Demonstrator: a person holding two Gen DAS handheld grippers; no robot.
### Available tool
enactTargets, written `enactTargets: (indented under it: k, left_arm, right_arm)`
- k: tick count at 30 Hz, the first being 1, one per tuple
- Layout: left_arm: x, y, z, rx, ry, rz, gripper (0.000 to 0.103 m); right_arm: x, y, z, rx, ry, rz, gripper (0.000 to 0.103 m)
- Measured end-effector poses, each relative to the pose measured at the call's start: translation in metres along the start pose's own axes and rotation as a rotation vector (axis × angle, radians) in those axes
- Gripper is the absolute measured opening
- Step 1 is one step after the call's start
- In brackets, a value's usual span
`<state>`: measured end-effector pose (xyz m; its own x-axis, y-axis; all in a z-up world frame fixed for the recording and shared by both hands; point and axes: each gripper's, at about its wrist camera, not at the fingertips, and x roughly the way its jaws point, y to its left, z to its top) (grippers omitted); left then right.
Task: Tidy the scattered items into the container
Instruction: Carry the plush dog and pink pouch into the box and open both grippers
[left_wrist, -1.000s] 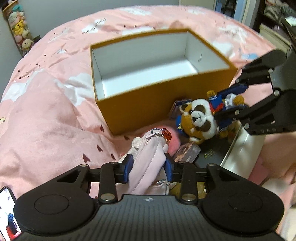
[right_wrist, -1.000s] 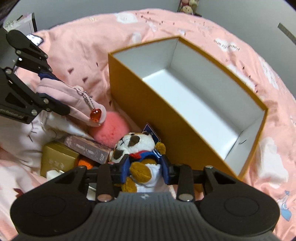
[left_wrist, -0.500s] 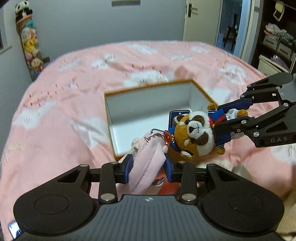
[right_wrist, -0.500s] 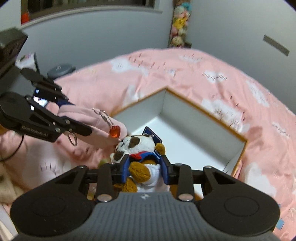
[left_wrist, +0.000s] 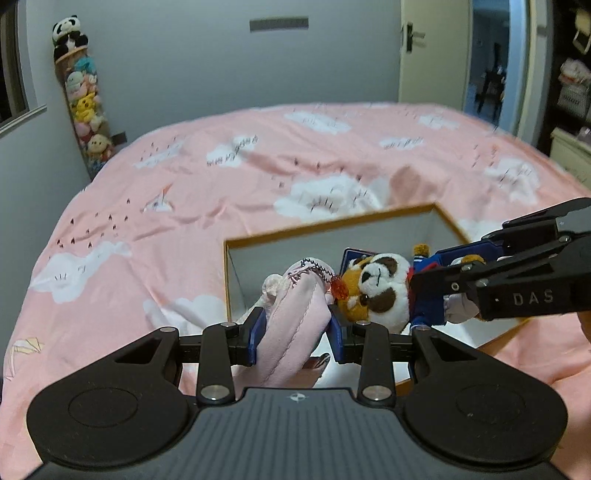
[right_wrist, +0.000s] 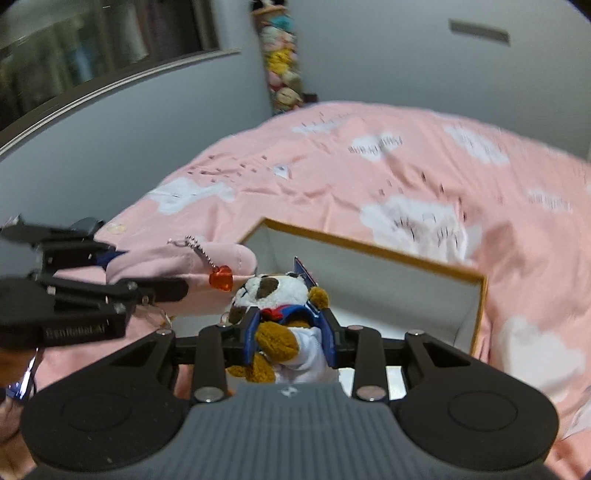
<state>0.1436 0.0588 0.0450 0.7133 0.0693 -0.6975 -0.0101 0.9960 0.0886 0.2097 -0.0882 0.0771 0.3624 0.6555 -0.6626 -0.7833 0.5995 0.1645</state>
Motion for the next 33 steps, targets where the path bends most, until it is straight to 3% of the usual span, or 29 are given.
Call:
enactTargets:
  k: [6, 17, 26, 33]
  left_arm:
    - [0.032, -0.008, -0.016, 0.0, 0.1, 0.063, 0.041]
    - [0.065, -0.017, -0.027, 0.006, 0.211, 0.126, 0.041]
    - [0.074, -0.015, -0.026, 0.001, 0.257, 0.102, 0.041]
    - [0.074, -0.002, -0.029, -0.037, 0.298, 0.024, 0.049]
  right_arm:
    - [0.041, -0.016, -0.018, 0.096, 0.082, 0.01, 0.036]
    - [0.088, -0.023, -0.036, 0.202, 0.168, 0.027, 0.033]
    - [0.099, -0.019, -0.036, 0.212, 0.221, 0.064, 0.033]
    - [0.113, -0.022, -0.045, 0.249, 0.285, 0.093, 0.031]
